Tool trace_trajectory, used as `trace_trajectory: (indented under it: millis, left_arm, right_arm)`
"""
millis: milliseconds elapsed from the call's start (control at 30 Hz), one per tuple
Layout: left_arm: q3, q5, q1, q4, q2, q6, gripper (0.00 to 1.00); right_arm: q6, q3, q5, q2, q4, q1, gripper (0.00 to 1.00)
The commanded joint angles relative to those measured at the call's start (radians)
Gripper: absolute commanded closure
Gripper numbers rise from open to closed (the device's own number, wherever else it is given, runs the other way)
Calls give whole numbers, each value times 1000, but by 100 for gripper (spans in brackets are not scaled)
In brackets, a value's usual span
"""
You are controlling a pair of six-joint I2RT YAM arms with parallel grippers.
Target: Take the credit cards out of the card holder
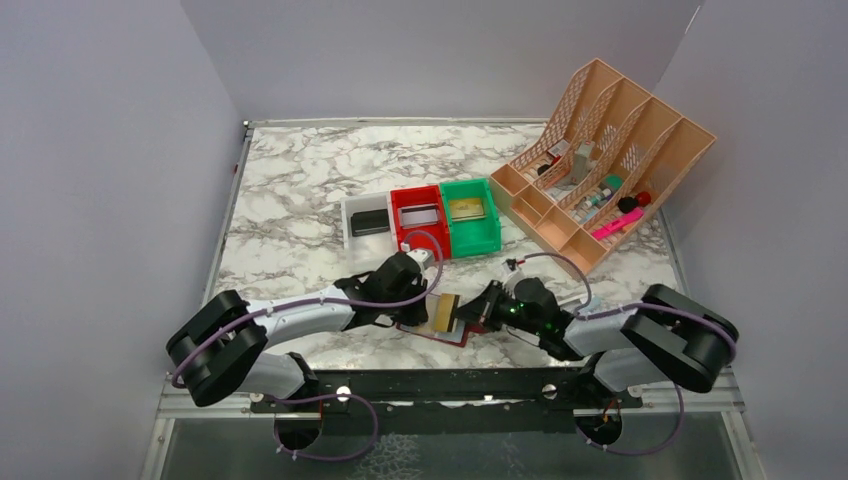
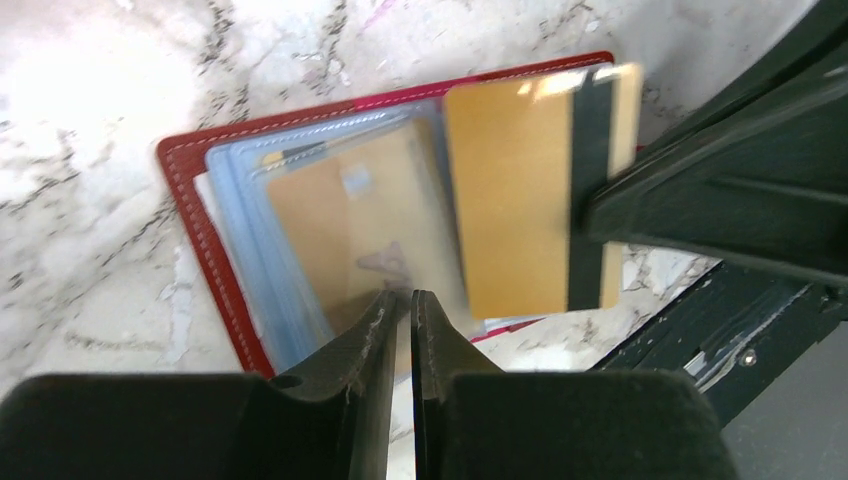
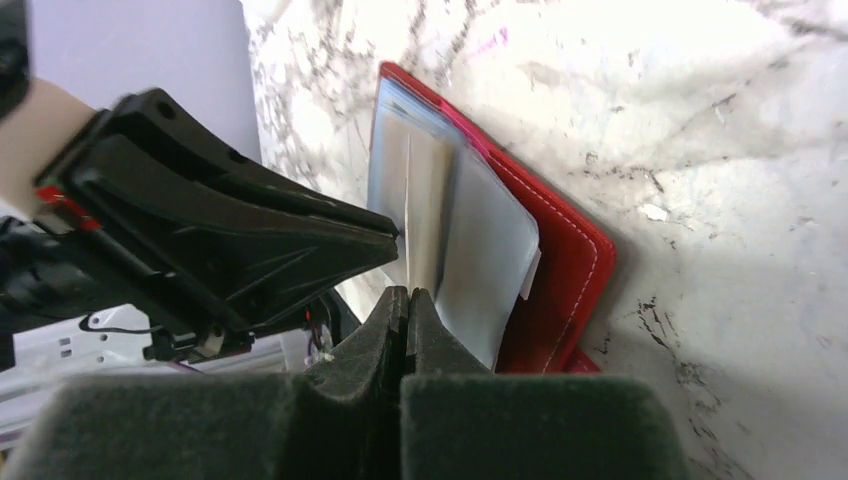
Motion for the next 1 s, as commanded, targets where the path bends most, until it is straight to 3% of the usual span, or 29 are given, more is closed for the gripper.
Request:
trace_trajectory:
  millis: [0, 200, 433, 567, 767, 967]
  left_arm:
    - [23, -65, -5, -83, -61, 3, 84]
    - [41, -104, -5, -123, -148, -6, 72]
    - [127, -178, -5, -261, -246, 20, 57]
    - [218, -254, -5, -378, -292, 58, 39]
    - [284, -407, -5, -517, -364, 88, 3]
    - [204, -581, -5, -528, -433, 59, 1]
  right_arm:
    - [-72, -7, 149, -180, -264, 0, 99]
    - [-141, -13, 261, -463, -520, 0, 99]
    - [-219, -45, 365, -730, -668, 0, 99]
    - [-296, -26, 443, -839, -744, 1, 99]
    - [-467, 21, 576, -912, -779, 0, 99]
    - [-669, 85, 661, -830, -702, 0, 99]
